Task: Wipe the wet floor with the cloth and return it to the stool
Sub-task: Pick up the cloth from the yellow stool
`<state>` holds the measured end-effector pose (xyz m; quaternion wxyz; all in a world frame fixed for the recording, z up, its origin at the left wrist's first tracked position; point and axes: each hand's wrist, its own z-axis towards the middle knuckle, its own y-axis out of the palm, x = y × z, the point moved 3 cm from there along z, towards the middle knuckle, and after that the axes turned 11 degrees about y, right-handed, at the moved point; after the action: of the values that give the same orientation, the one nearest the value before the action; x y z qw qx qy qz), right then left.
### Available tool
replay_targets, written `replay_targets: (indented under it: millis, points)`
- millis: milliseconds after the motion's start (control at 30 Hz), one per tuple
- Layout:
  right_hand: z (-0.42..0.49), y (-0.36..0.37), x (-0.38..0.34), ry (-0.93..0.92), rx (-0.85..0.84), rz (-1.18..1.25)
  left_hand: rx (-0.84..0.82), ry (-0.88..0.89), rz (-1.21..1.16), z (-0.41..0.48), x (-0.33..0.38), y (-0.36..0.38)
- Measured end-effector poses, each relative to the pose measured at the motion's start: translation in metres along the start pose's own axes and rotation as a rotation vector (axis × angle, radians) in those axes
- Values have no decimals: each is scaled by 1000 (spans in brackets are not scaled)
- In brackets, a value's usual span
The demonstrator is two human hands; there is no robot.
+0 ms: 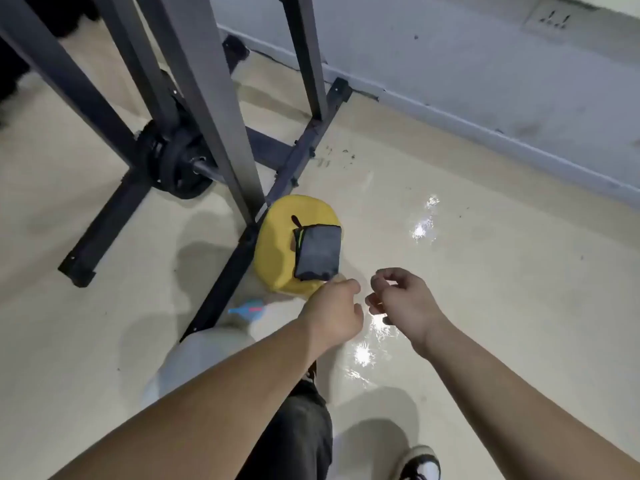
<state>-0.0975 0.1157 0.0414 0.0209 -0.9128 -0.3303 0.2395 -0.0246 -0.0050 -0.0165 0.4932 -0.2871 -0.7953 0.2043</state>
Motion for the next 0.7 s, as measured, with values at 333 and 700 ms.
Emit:
replay_targets:
  millis: [333,700]
  points:
    - [204,39,70,-69,-55,77,-27,11,860,114,-140,100]
    - [276,11,120,-289,-227,156,405,234,491,142,-124,78]
